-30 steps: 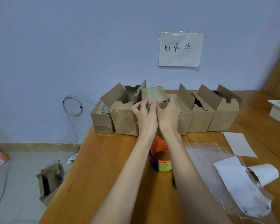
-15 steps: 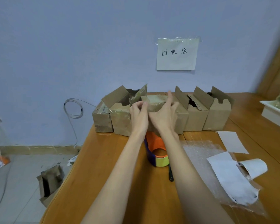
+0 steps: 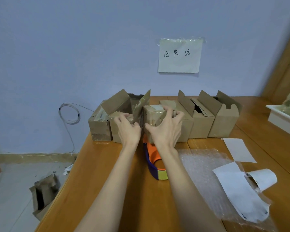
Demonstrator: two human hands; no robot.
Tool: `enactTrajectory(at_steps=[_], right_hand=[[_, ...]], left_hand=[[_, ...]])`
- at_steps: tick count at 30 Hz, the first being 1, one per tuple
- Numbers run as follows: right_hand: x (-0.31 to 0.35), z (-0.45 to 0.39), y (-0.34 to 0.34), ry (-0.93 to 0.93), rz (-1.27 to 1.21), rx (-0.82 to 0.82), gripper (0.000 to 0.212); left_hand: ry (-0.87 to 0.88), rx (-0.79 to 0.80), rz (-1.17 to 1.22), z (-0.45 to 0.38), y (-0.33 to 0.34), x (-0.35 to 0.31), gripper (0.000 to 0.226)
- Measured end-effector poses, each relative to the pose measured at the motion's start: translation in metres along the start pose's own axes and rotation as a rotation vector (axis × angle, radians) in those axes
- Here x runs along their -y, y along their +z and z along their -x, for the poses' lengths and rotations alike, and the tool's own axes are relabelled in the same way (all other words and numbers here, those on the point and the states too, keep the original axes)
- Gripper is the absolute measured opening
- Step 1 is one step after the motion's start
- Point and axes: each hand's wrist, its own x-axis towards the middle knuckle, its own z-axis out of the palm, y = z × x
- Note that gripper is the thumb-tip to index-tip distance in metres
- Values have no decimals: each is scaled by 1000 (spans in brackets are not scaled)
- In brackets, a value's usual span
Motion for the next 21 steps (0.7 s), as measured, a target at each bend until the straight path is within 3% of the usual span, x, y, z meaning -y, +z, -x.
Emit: enactTrajectory(at_steps=[4,7,13,15,18,21], right_hand=[[2,0,-1,-8,-41,-31,79],[6,-4,-4,-30,-61,-71,79],[9,-2,-11,-60,-86,-122,79],[9,3,-12,-53,-100,-133,79],[11,16,-16,-57,-114,-165,81],[17,39,-21,-88,-161,-204,79]], left_hand=[[45,75,100,-2,12,4,31],[-31,162,290,-14,19,2,31],[-179,513,654,-28,19,-6,61],[-142,454,642,-22,14,-15,70],[-179,220,660,3,4,-26,46],[-190,318,808,29,-11,-24,44]])
